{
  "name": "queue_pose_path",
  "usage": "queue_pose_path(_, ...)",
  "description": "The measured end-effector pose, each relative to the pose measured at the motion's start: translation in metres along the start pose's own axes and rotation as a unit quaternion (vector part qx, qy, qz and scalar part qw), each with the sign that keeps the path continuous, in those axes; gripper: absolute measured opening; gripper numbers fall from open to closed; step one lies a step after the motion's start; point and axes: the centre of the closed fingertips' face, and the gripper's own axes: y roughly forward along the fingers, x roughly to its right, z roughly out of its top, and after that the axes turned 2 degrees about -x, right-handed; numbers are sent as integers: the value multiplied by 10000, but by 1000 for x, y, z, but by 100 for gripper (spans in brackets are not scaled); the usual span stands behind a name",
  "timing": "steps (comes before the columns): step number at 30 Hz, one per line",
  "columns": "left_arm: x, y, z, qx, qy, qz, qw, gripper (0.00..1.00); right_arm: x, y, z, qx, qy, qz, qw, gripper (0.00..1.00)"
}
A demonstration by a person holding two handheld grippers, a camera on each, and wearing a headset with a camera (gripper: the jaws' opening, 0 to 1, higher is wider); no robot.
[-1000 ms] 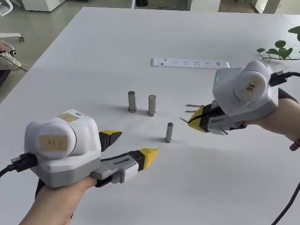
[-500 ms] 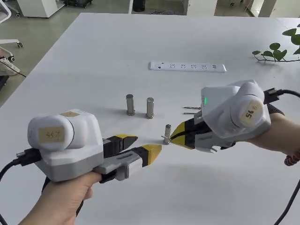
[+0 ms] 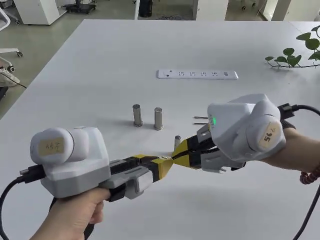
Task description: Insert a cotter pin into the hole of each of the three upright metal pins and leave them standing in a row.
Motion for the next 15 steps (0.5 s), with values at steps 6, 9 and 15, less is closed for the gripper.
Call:
queue_pose_path(6,3,0,1,55,-41,-65,10000,9,-2,0,3,43,-57,30,10000,0)
queue_pose_path(9,6,0,1,71,-83,-100,9999,6,-5,-1,4,60,-99,41,9999,0)
queue_pose_path(15,6,0,0,48,-189,-108,9998,3,-7,-2,5,49,-201,44,9998,0)
